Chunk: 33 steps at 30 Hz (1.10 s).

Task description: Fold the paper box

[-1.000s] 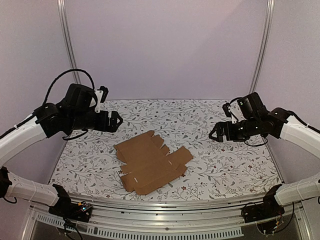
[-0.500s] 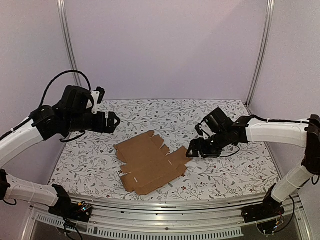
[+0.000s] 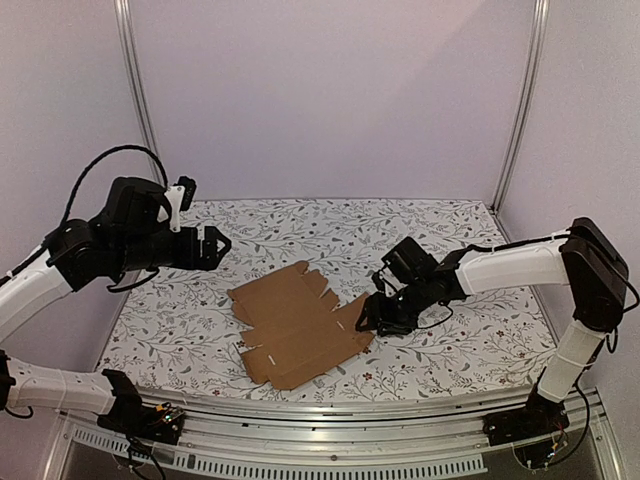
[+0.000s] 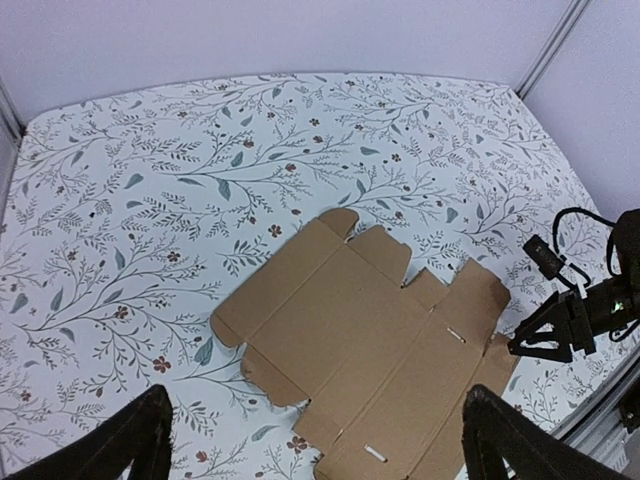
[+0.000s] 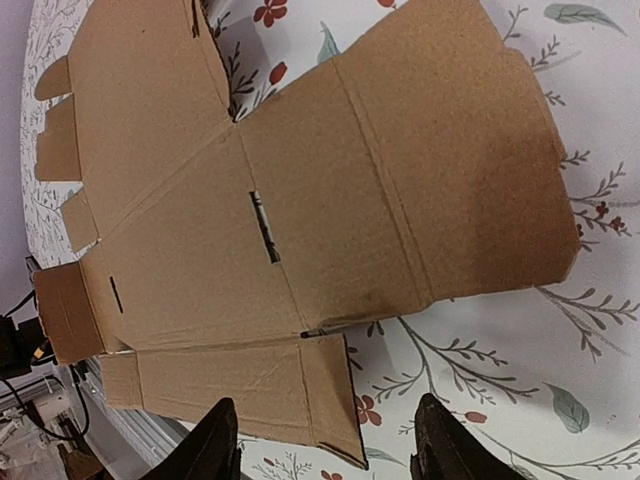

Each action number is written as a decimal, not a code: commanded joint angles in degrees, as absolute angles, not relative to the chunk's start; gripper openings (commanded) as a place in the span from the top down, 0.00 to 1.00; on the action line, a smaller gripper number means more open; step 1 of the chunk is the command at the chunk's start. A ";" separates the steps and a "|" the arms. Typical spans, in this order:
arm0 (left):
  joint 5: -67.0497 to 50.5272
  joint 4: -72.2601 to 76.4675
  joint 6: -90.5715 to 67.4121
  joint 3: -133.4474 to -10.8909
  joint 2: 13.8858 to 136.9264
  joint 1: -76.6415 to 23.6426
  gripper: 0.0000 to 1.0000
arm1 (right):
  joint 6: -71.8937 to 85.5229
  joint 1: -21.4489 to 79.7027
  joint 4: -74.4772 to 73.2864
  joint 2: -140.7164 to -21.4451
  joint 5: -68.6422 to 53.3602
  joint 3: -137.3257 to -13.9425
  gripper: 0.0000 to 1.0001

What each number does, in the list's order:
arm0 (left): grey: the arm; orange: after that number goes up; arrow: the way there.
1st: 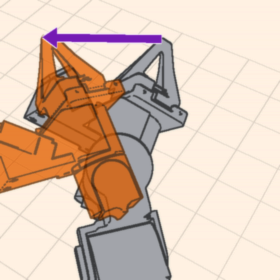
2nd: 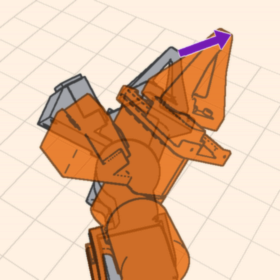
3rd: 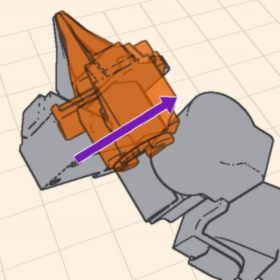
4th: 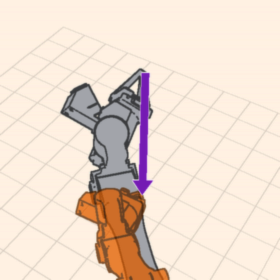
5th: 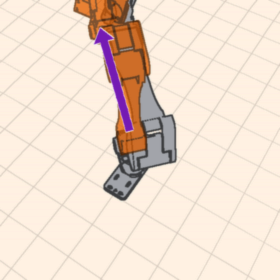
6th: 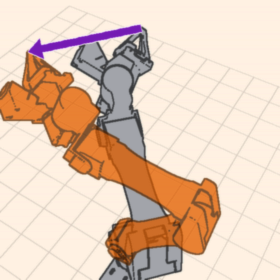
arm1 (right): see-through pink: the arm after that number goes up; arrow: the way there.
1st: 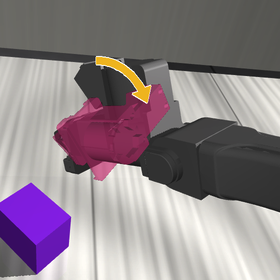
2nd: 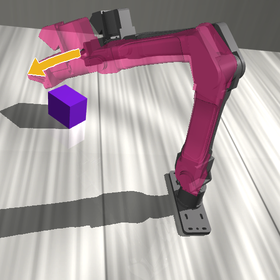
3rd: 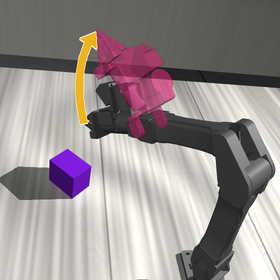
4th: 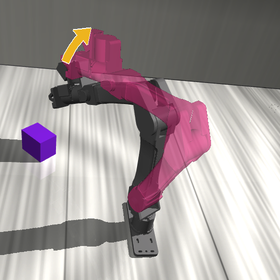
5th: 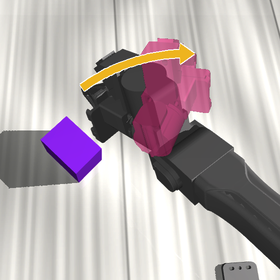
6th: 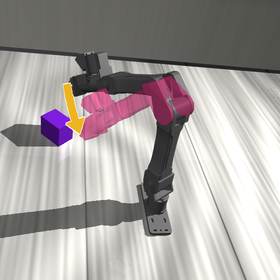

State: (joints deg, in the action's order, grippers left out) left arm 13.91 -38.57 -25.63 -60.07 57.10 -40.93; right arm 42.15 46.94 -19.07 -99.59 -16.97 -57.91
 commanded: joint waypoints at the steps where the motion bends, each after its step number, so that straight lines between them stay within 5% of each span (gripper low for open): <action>1: 12.96 -40.20 -26.55 -59.24 56.00 -40.52 0.00 | 44.75 47.39 -15.47 -101.13 -18.84 -56.60 0.45; 14: 12.59 -40.46 -26.96 -58.81 55.33 -40.52 0.01 | 46.91 47.66 -12.07 -101.25 -19.60 -54.32 0.70; 20: 12.44 -39.78 -27.42 -58.07 54.74 -40.52 0.00 | 46.89 47.75 -11.94 -100.87 -19.59 -54.31 1.00; 33: 11.34 -40.16 -24.05 -61.88 56.17 -40.52 0.00 | 28.98 47.74 -38.52 -95.90 -16.19 -66.19 1.00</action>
State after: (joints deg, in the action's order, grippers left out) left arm 12.49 -39.00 -25.89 -59.24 55.35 -40.91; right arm 39.33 47.48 -24.80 -98.56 -18.24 -60.45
